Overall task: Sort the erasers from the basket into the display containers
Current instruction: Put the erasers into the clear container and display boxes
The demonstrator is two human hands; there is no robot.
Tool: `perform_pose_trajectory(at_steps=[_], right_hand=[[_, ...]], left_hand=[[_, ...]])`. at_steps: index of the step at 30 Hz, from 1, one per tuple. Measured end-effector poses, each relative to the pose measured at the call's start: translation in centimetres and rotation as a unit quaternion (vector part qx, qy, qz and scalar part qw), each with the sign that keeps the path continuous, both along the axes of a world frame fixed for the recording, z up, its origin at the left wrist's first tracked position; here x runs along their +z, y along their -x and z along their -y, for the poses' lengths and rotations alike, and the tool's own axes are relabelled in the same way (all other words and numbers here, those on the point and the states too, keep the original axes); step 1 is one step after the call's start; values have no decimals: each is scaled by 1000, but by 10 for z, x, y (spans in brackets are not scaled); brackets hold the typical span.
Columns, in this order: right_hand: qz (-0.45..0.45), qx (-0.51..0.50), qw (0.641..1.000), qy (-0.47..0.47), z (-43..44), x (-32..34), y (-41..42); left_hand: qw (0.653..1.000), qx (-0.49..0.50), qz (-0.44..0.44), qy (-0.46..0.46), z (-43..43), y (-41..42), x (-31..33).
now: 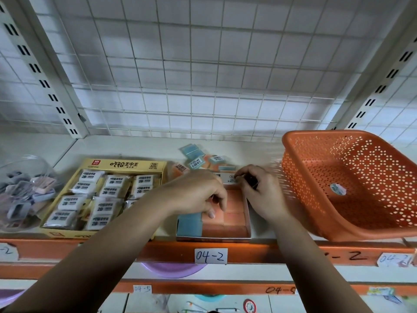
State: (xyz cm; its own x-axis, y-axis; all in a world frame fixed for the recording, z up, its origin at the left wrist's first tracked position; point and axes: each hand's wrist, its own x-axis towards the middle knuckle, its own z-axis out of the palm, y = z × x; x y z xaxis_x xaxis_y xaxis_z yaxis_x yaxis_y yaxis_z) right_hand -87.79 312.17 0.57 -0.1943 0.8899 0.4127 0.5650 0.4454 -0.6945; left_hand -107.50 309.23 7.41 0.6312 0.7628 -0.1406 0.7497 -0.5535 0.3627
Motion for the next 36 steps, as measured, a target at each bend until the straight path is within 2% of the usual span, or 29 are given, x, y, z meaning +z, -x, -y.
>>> perform_pose_trajectory(at_steps=[4, 6, 8, 10, 14, 20, 23, 29, 32, 36], right_hand=[[-30, -24, 999, -1, 1, 7, 3], [-32, -22, 999, -13, -3, 17, 8], [-2, -5, 1000, -17, -11, 28, 15], [48, 18, 999, 10, -23, 38, 22], [145, 61, 985, 75, -46, 49, 40], [163, 132, 975, 70, -66, 50, 78], [184, 195, 959, 93, -71, 55, 96], [302, 265, 904, 147, -77, 61, 124], [302, 263, 902, 161, -79, 60, 129], [236, 253, 919, 188, -79, 55, 123]], left_hand=[[1000, -1, -4, -2, -2, 1, 0], [999, 7, 33, 26, -3, 7, 1], [994, 24, 100, 48, -3, 15, 5], [988, 49, 139, 32, -5, 24, 10], [982, 128, 137, -24, -16, 49, 21], [953, 243, 161, -77, -32, 88, 26], [939, 274, 183, -94, -33, 99, 26], [923, 312, 200, -107, -30, 111, 25], [918, 325, 201, -107, -29, 114, 26], [916, 329, 207, -95, -29, 116, 22]])
